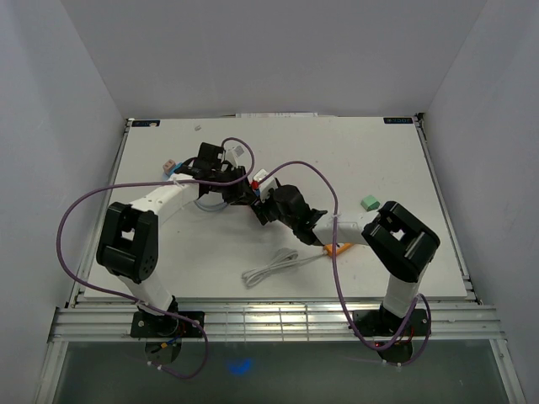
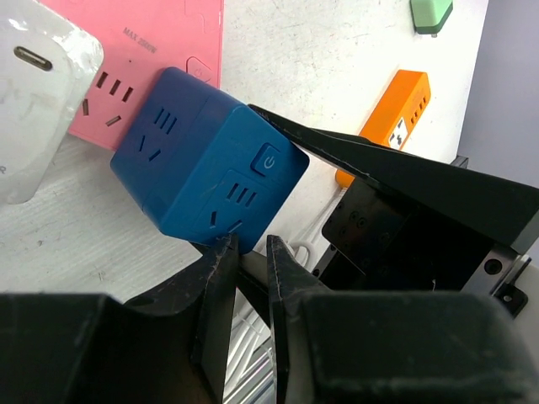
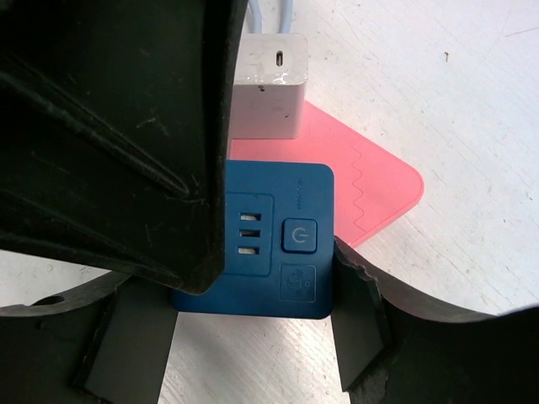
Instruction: Insert the plug
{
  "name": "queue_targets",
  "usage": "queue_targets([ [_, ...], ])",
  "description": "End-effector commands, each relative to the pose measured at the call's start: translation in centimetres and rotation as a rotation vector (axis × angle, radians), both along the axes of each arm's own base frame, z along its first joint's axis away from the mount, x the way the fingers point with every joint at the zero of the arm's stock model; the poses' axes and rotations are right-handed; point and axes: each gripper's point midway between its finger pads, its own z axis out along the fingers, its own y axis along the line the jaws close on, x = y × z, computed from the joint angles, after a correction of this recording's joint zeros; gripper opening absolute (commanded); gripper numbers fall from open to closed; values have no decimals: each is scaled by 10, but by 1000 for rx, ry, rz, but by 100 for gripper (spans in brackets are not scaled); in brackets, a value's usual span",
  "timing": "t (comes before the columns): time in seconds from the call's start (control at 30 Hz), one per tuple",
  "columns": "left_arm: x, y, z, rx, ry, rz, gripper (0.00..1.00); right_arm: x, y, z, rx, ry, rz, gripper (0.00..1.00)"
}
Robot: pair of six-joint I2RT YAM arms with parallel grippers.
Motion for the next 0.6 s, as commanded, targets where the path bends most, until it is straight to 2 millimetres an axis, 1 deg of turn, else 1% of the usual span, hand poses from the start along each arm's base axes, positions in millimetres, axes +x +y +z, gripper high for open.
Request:
queue_targets([
  [0.0,0,-1,5,18,-1,-23,32,-36,-44,-74,-222,226,-23,54],
  [0.07,2,-1,3,24,-3,-18,32,-32,-42,-70,-224,223,-32,59],
  [0.1,2,-1,3,25,-5,-15,32,-34,-42,-72,-237,236,-28,62],
  [0.17,3,0,1,31,-2,-11,32,-32,-39,-67,-225,229,-24,66],
  [0.2,3,0,0,32,-2,-13,32,-31,-38,-62,-212,223,-23,73],
  [0.27,2,1,-3,38,3,-13,32,-32,-36,-58,-200,218,-16,79],
  [0.3,1,2,-4,41,5,-13,32,-32,-36,-56,-196,216,-15,88],
  [0.47,1,2,-7,47,8,-13,32,-33,-37,-49,-184,211,-15,90],
  [0.57,4,3,-6,48,3,-11,32,-34,-38,-40,-163,199,-15,90],
])
